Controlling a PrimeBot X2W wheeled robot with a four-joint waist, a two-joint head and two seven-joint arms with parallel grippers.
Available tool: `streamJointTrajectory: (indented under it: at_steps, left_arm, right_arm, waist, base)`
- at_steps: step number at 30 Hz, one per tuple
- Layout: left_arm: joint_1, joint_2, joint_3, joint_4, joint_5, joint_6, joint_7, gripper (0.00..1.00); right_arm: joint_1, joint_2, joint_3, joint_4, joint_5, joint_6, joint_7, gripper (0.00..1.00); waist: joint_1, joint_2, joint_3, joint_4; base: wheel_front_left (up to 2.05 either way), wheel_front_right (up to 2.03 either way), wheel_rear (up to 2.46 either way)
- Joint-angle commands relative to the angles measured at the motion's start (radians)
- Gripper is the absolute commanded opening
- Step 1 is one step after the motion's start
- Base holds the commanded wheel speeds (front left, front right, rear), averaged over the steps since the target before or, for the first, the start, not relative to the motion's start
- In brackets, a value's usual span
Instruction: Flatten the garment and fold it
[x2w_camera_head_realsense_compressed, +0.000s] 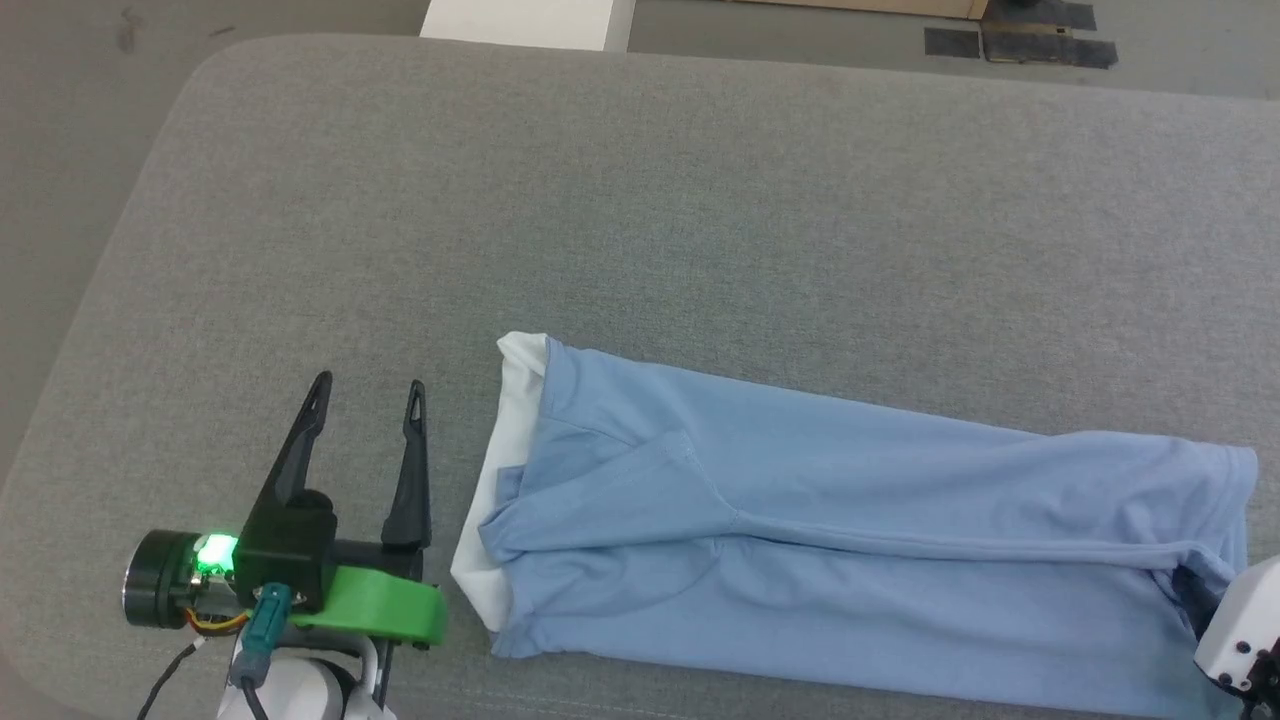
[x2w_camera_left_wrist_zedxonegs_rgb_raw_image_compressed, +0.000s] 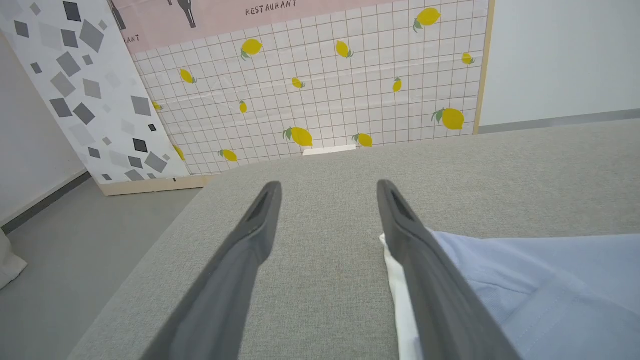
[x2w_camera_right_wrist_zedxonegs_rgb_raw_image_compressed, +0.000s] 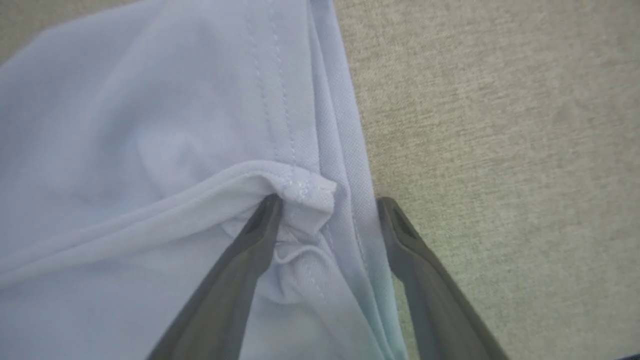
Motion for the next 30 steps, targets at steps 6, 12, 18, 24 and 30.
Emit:
streamJointTrajectory:
  at_steps: [6,12,18,24,30]
  left_arm:
    - [0.021,-0.027,0.037,0.013,0.038,-0.038,-0.008,1.00]
    - [0.021,-0.049,0.060,0.029,0.056,-0.064,-0.008,1.00]
    - [0.034,-0.061,0.082,0.039,0.069,-0.086,-0.008,1.00]
    - [0.049,-0.073,0.097,0.047,0.079,-0.108,-0.008,1.00]
    - [0.060,-0.085,0.110,0.060,0.083,-0.122,-0.008,1.00]
  right_arm:
    - [0.041,0.026,0.085,0.034,0.047,-0.001,0.038,0.01]
    - [0.047,0.027,0.107,0.022,0.074,-0.001,0.031,0.00]
    - [0.036,-0.012,0.092,-0.016,0.096,-0.001,-0.019,0.00]
    - [0.016,-0.111,-0.005,0.001,0.067,-0.001,-0.079,0.00]
    - [0.009,-0.164,-0.052,0.056,0.049,-0.001,-0.103,0.00]
  waist:
    - [0.0000,0.0000,0.020,0.001]
    - [0.0000,0.0000,0.007,-0.005]
    - [0.0000,0.0000,-0.014,-0.014]
    - [0.0000,0.0000,-0.027,-0.023]
    - [0.0000,0.0000,-0.050,-0.029]
  base:
    - [0.00,0.00,0.00]
    - [0.00,0.00,0.00]
    - [0.00,0.00,0.00]
    - [0.00,0.00,0.00]
    - [0.00,0.00,0.00]
